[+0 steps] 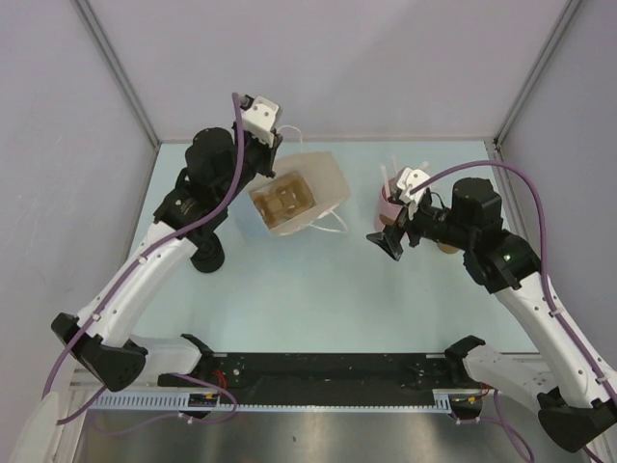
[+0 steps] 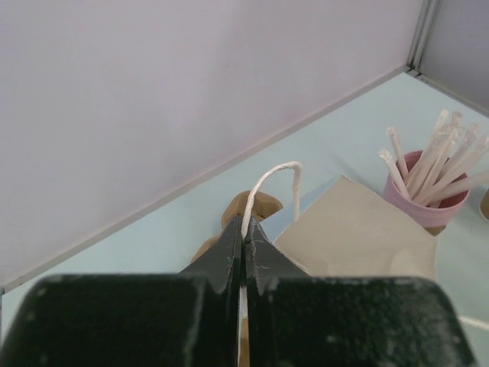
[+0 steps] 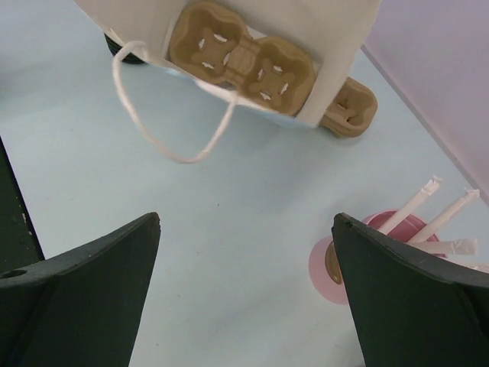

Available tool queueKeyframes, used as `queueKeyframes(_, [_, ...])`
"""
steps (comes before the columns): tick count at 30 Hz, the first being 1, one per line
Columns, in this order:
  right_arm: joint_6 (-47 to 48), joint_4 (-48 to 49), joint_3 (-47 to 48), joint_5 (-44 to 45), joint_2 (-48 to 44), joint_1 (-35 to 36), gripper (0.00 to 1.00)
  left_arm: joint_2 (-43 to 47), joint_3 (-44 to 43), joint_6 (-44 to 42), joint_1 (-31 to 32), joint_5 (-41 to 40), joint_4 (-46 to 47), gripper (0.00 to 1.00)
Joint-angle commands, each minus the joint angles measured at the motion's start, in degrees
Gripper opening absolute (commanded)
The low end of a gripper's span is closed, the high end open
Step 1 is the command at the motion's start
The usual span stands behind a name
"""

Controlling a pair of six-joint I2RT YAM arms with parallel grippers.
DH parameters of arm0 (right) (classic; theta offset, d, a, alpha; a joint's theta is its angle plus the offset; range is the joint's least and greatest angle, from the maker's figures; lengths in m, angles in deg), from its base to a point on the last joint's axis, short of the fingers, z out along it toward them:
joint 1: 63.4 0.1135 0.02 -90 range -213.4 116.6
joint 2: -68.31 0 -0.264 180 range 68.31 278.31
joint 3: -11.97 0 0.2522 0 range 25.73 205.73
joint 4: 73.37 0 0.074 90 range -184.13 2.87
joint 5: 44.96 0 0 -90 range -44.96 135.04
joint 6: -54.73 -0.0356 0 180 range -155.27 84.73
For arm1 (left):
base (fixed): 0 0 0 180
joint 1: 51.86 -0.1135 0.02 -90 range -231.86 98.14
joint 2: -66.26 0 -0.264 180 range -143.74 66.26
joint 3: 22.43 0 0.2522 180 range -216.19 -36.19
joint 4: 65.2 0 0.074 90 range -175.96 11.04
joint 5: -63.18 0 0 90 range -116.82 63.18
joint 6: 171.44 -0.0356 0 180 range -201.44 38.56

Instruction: Pack the takeout coffee

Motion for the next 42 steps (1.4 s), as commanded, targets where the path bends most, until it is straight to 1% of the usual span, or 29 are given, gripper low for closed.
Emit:
queueKeyframes(1, [-1.5,4.8,-1.4,-1.1,-1.5,-0.6,1.00,-0.4,-5.9,-1.2,-0.2,-0.5,1.3,0.02])
queueKeyframes(7, [-2.6,7.8,-5.0,0.8,-3.6,-1.0,1.00,-3.4,-12.8,-3.9,-0.2,-7.9,2.6,0.01])
queueKeyframes(8, [-2.7,8.2,-5.5,1.1,-4.0,-1.0,1.00,-3.8,-14.0,-4.2,-0.2,-10.3,3.0,0.01])
queueKeyframes(14, [-5.0,11.8,-8.4,3.3,-5.9,-2.7,1.00,-5.8,-16.6,-8.9,-0.4,-20.5,8.8,0.03])
queueKeyframes(15, [-5.4,12.4,-8.4,4.2,-5.9,-2.9,1.00,-6.0,-16.6,-9.6,-0.7,-21.1,9.7,0.04])
queueKeyframes(16, [-5.6,12.7,-8.6,4.7,-5.9,-3.0,1.00,-6.1,-16.6,-10.5,-1.0,-21.5,11.1,0.04])
queueKeyframes(20, [-5.6,13.7,-9.7,5.7,-5.6,-3.0,1.00,-7.7,-19.0,-10.9,-2.9,-23.2,12.0,0.04])
queueKeyframes(24, [-5.6,14.1,-10.0,6.1,-5.3,-3.0,1.00,-10.2,-22.0,-10.8,-6.7,-25.1,12.5,0.05])
queueKeyframes(27, [-5.6,14.4,-10.2,6.2,-5.1,-3.1,1.00,-13.2,-24.8,-10.3,-9.6,-25.6,12.5,0.06])
queueKeyframes(31, [-5.5,14.5,-10.6,6.2,-4.8,-3.3,1.00,-17.6,-28.5,-8.4,-13.4,-24.0,11.0,0.06])
queueKeyframes(39, [-5.4,14.6,-11.0,6.2,-4.7,-3.7,1.00,-23.6,-29.3,-7.7,-18.2,-23.4,11.1,0.06])
queueKeyframes(42, [-5.4,14.8,-11.1,5.8,-4.7,-4.0,1.00,-25.2,-29.3,-5.2,-20.1,-23.4,10.0,0.05])
